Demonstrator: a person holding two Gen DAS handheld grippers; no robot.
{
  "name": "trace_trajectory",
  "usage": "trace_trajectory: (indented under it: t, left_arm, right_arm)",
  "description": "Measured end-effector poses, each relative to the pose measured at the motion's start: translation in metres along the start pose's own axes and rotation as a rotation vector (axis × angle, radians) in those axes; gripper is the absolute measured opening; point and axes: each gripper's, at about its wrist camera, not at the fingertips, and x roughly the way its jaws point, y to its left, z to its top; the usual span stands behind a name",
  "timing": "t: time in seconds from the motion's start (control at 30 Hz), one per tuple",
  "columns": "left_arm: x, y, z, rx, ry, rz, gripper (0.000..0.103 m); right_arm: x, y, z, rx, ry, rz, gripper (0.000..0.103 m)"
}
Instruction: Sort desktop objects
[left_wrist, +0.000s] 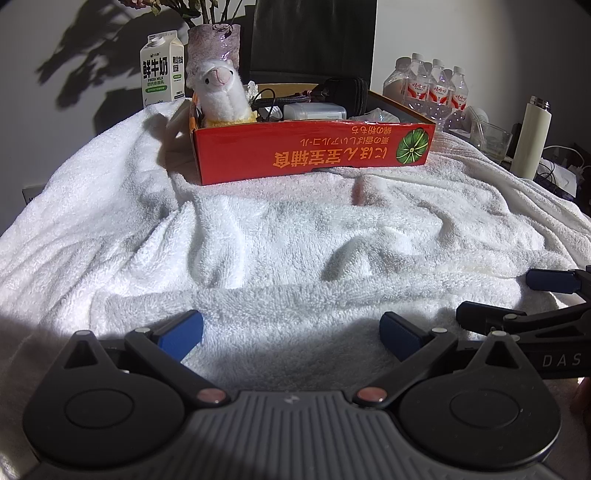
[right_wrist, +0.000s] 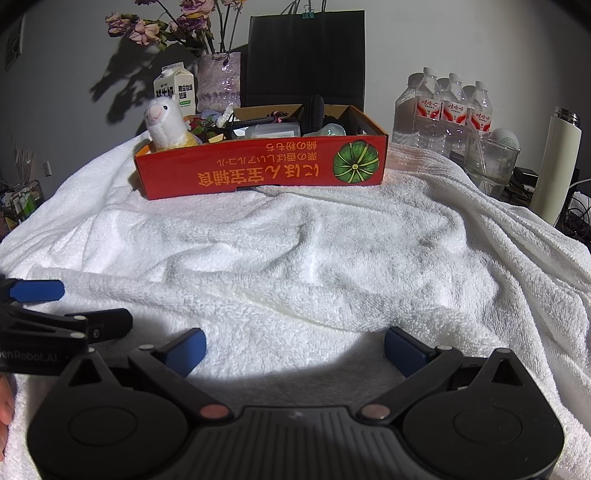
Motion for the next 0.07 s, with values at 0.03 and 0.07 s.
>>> trace_trajectory:
  t: [0.03, 0.07]
  left_arm:
    - [0.0, 0.0, 0.0, 0.0, 0.0, 0.0, 0.103]
    - [0.0001, 0.0, 0.0, 0.0, 0.0, 0.0, 0.103]
  right_arm:
    - [-0.0001, -0.0002, -0.0001, 0.0, 0.0, 0.0, 0.103]
    - [0.0, -0.0001, 0.0, 0.0, 0.0, 0.0, 0.103]
